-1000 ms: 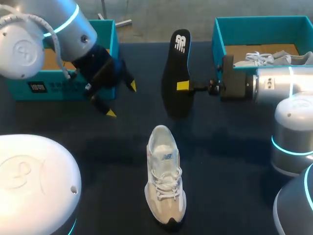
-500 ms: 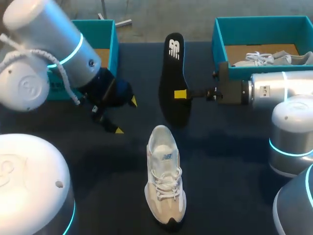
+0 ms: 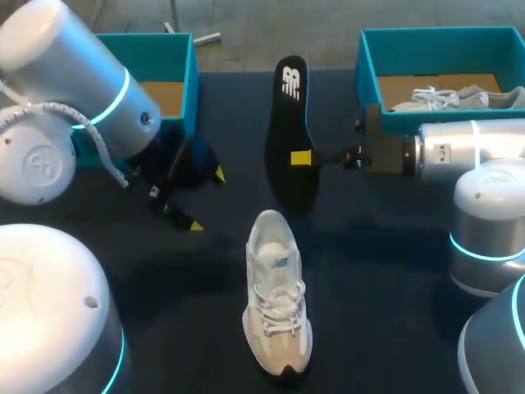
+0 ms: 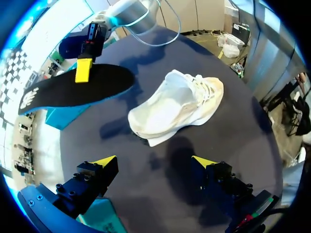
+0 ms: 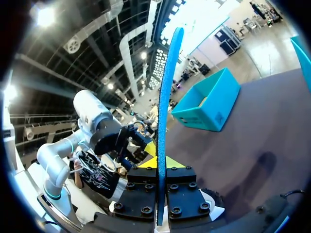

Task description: Take the shoe out of the shoebox, open the shoe tongue, remove and reinsert the insole, then place the shoe into the shoebox

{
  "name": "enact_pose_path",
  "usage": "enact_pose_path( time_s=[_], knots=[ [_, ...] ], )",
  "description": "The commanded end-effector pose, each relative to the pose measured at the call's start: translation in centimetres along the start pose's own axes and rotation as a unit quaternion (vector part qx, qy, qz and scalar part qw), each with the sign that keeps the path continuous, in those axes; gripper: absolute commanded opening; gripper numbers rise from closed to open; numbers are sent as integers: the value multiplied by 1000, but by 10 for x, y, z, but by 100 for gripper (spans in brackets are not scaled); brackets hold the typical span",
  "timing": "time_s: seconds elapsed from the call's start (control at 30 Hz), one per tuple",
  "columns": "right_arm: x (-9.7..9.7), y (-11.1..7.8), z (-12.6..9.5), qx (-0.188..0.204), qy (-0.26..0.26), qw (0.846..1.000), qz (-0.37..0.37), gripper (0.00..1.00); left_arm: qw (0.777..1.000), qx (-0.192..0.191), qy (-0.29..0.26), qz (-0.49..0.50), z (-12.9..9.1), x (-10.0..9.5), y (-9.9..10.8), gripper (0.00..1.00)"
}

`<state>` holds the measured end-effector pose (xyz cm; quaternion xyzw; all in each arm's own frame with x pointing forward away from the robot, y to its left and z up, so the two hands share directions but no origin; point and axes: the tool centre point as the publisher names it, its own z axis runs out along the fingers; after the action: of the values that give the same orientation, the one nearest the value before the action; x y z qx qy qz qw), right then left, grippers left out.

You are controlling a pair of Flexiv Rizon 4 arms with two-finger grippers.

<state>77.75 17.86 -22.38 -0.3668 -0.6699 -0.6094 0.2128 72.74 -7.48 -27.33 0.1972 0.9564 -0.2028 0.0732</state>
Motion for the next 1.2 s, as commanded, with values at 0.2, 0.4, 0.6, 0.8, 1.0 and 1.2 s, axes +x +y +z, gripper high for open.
enact_pose_path(
  time_s=[0.2,0.4,0.6,0.8,1.0,1.2],
  knots=[
    [1,-12,8,-22,-21,999,-37,0,998,-14,30,-59,36,5,3,100],
    [2,-19,10,-30,-18,997,-64,0,996,-31,37,-70,47,16,9,100],
    [1,-25,17,-31,-15,997,-73,0,995,-37,39,-88,59,23,9,100],
    [1,-30,22,-22,-21,996,-85,0,992,-33,64,-103,65,28,6,100],
    [1,-30,22,-22,-21,996,-85,0,992,-33,64,-103,65,28,6,100],
    [1,-30,22,-22,-21,996,-85,0,992,-33,64,-103,65,28,6,100]
  ],
)
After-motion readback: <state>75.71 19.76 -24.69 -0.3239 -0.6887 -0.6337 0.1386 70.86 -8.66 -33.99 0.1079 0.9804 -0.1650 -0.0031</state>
